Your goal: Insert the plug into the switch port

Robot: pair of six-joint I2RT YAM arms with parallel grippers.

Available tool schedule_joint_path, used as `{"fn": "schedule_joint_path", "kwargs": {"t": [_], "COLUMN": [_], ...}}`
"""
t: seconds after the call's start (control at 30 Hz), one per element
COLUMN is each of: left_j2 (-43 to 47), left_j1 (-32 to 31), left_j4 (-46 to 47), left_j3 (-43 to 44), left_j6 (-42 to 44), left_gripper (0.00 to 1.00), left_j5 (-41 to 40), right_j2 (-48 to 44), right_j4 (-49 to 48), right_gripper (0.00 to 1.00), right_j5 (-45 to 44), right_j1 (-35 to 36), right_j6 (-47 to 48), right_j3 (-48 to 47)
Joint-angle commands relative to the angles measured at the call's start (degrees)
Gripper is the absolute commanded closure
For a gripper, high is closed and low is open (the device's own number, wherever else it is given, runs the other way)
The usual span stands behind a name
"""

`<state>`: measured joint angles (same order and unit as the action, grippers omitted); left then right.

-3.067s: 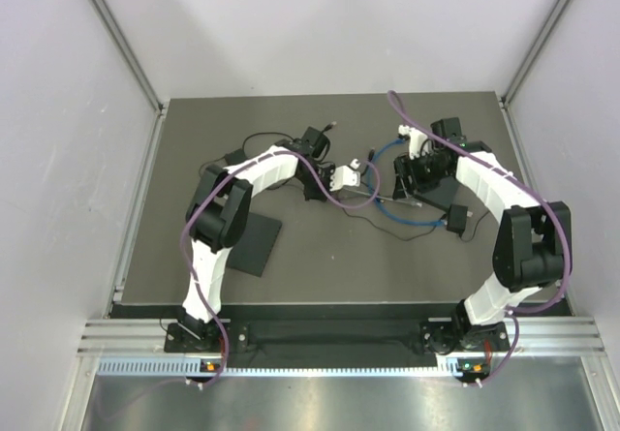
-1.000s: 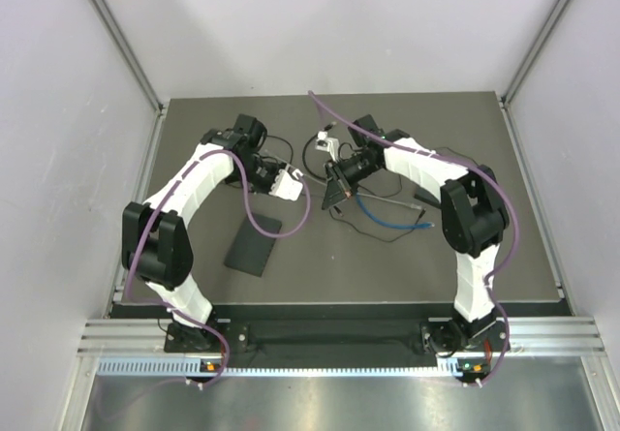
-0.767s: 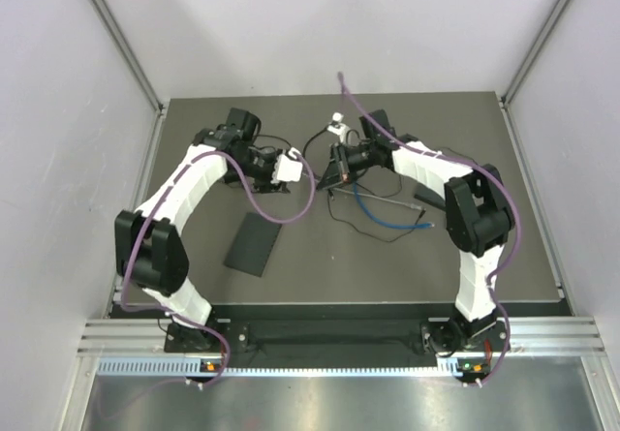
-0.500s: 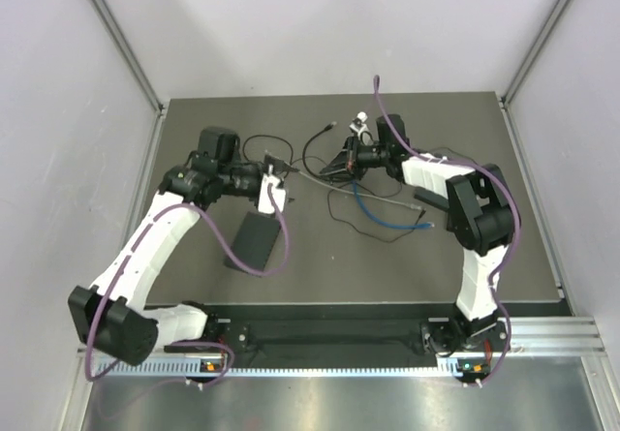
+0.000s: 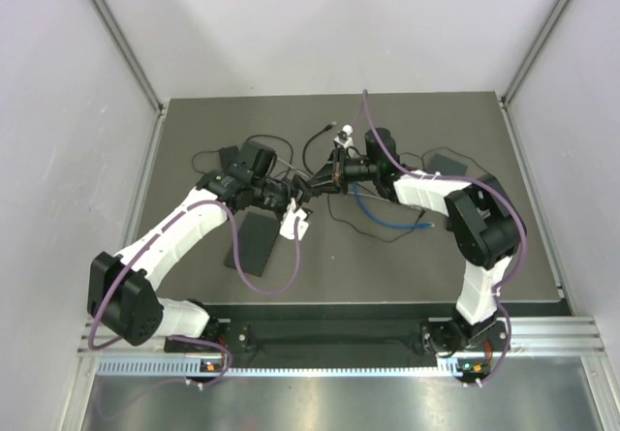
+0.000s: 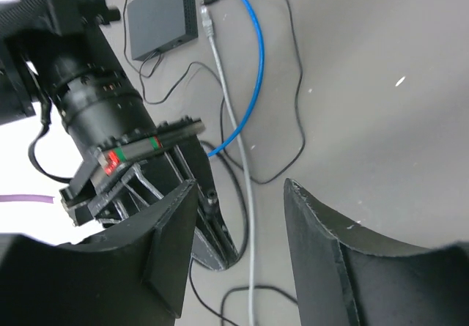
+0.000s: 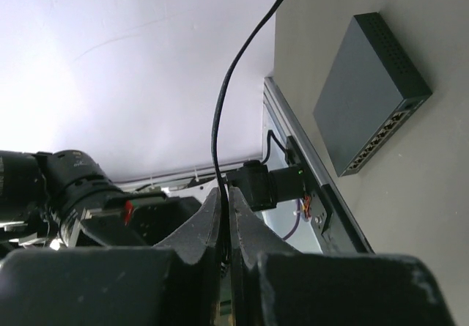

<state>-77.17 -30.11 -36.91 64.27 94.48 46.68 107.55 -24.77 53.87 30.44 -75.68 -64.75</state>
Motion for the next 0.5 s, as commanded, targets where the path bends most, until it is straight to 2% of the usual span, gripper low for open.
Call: {"fn": "schedule_joint_path", "kwargs": {"t": [0.0,0.27,0.47], "left_j2": [-0.44,-1.23,-0.79], "left_j1": [-0.13,-0.13,-0.13], "left_j4": [2.8,4.12,8.33], "left_j3": [-1.34,-1.78,-3.36], "left_j6": [5.45,6.33,4.76], "left_gripper": [0.45,0.57,0.6], "left_j5": [-0.27,-1.41,-2.38], "right_j2": [-3.75,-3.13,-2.87], "right_j4": [-3.09,-3.18,-1.6], "right_gripper": [1.0,1.0,1.0], "right_j5": [-0.69,-0.17,0.01], "right_j1": [1.03,2.17,3.93], "right_j6": [-0.17,0.27,1.59], "right_j3": [0.85,-0.29,-0.64]}}
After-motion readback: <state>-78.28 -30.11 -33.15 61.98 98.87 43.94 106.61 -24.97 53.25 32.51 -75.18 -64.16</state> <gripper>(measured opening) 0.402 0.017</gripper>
